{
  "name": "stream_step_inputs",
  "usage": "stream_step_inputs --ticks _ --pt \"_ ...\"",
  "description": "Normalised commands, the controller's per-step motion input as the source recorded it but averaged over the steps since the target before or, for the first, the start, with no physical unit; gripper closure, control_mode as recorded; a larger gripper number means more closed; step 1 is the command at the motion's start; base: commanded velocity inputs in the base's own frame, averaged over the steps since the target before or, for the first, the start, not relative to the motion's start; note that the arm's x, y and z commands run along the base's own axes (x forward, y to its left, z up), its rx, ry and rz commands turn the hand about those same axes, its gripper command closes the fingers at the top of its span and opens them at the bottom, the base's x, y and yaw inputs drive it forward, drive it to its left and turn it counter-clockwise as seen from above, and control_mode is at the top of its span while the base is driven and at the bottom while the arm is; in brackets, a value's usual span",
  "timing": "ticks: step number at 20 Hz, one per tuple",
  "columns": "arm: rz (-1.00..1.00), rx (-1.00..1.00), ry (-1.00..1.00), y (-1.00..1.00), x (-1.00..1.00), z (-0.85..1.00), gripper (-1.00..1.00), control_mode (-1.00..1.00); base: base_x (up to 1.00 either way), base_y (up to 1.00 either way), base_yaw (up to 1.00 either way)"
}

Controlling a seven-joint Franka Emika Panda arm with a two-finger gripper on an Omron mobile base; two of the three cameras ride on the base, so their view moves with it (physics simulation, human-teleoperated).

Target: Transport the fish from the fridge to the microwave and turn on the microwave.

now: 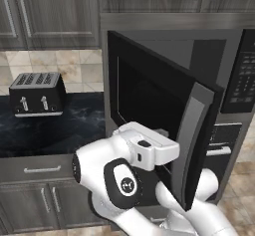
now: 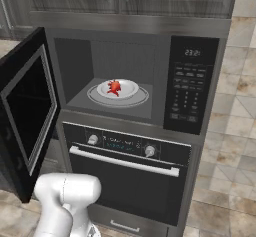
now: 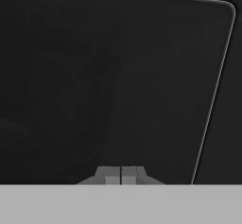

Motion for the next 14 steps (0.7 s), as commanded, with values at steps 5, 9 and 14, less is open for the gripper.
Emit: stream_step_inputs --ticks 5,9,14 --pt "0.01 0.00 0.00 -0.37 0.15 0.00 1.00 -1.00 0.00 0.00 0.00" --pt "0.00 0.00 0.00 -0.35 0.16 0.00 1.00 -1.00 0.00 0.00 0.00" --pt "0.00 0.00 0.00 -0.40 0.22 0.00 1.00 -1.00 0.00 0.00 0.00"
